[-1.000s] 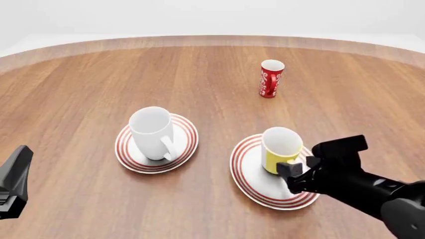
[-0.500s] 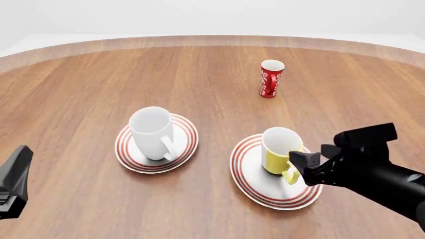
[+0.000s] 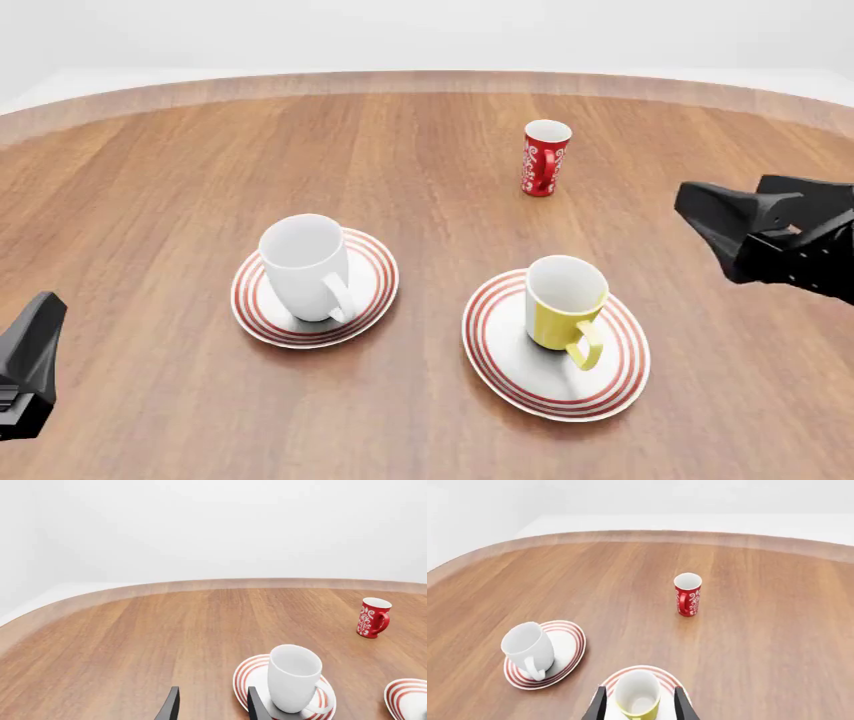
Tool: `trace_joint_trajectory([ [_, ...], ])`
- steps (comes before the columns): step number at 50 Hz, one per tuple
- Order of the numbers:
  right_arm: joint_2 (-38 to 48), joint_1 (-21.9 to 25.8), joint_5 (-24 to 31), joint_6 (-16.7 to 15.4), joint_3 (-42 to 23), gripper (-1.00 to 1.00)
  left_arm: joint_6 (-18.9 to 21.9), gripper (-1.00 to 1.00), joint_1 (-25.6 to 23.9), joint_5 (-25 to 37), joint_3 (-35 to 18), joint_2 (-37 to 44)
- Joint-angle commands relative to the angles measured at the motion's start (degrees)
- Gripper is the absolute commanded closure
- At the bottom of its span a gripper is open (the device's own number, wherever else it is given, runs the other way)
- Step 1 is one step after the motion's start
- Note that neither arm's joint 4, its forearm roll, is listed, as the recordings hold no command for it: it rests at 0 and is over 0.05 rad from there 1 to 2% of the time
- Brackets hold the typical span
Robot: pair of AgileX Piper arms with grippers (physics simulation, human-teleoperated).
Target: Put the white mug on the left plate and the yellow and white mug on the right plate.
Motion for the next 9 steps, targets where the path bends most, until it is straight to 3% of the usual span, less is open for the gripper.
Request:
trace_joint_trajectory([
  [1,-7.67,-1.94,4.47,1.95,-5.7,-1.0,0.0,-1.0,0.0,0.0,0.0,0.0],
  [9,-13.72,-4.13,5.76,5.41,-7.01,-1.0,0.0,-1.0,0.0,0.0,0.0,0.0],
])
